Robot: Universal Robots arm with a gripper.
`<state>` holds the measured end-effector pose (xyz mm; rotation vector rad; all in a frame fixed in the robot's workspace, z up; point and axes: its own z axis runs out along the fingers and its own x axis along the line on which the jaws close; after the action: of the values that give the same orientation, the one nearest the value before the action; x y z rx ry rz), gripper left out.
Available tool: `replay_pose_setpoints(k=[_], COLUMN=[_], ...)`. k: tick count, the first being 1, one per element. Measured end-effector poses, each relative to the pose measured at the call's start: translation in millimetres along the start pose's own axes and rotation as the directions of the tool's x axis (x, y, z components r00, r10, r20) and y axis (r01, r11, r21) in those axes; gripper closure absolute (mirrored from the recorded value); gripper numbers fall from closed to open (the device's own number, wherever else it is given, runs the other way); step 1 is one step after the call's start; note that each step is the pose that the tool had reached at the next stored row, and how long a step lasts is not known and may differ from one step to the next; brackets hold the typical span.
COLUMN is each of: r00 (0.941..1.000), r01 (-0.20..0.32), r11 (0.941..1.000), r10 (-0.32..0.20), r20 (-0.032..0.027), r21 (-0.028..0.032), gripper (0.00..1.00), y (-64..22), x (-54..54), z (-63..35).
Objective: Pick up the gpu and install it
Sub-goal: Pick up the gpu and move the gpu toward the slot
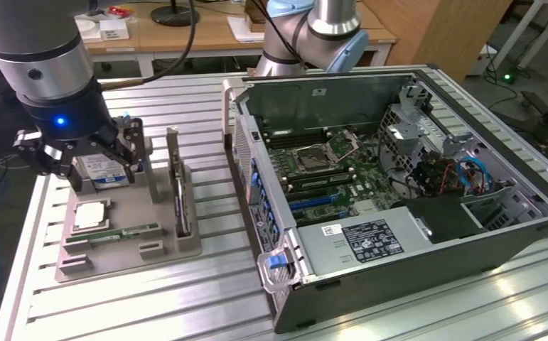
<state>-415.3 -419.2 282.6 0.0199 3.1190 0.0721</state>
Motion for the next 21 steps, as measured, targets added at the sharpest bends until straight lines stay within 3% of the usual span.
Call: replay_pose_setpoints(k=[11,21], r00=[0.9999,0.9998], r01=[-0.017,-0.021], r11=[0.9999,0.9998], r10=[0.017,0.021], r20=[0.0007,0.0010], r21=[0.0004,0.0002], gripper=[0.24,0.24], y=[-0.4,-3.1], x=[-11.6,-28.9], z=[0.2,0.5])
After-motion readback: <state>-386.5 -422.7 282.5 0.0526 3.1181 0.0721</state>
